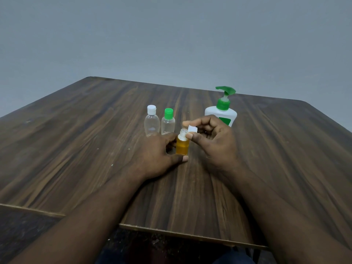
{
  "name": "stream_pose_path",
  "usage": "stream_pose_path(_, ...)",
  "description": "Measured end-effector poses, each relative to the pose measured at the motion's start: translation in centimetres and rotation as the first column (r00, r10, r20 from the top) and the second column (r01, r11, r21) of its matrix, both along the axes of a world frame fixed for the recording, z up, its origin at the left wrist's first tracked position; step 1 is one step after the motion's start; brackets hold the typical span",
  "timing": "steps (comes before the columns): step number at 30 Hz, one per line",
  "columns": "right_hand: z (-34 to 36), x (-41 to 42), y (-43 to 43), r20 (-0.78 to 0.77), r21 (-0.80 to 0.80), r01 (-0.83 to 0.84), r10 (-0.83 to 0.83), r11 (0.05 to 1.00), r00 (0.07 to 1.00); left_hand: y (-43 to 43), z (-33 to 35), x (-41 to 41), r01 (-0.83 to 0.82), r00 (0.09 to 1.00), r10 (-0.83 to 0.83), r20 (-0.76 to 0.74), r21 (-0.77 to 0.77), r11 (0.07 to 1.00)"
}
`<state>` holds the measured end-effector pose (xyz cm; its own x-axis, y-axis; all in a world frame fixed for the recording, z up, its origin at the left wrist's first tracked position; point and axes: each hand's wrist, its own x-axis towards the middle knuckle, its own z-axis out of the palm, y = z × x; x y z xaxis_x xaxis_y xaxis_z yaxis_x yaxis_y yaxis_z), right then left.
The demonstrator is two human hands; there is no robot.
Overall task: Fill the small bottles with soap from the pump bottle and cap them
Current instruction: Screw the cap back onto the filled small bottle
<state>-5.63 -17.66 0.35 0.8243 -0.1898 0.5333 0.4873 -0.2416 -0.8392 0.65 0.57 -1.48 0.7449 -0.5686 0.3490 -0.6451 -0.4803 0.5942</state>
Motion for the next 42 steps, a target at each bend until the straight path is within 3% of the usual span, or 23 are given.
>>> stream_pose_path(6,0.1,-0.1,-0.1,0.017,-0.156,-0.041,0.044,0.987,0.999,-0.1,-0.1,-0.2,0.075,0.995,-0.076,0.065,0.023,0.997)
stream_pose_path(13,0.3,-0.4,0.2,0.048,-0.125,-0.035,0.042,0.991,0.998,-0.2,-0.4,0.0,0.068,0.995,-0.07,0.066,0.034,0.997)
stream_pose_path(30,0.1,-0.8,0.2,0.062,-0.264,0.091,-0.077,0.96,0.995,-0.3,0.0,-0.3,0.029,0.998,-0.03,0.059,0.015,0.999)
stream_pose_path(36,0.2,-1.1,-0.5,0.183,-0.15,0.392,-0.364,0.908,0.913,-0.3,-0.2,0.0,-0.02,0.999,0.02,0.028,0.027,0.999)
stream_pose_path(38,0.2,-1.1,-0.5,0.168,-0.166,0.366,-0.339,0.916,0.926,-0.4,-0.4,0.2,-0.026,0.999,0.025,0.027,0.017,1.0)
stream_pose_path(42,0.0,-0.9,0.4,0.057,-0.232,0.135,-0.125,0.963,0.991,-0.2,-0.3,0.0,-0.02,0.999,0.02,0.05,-0.005,1.0)
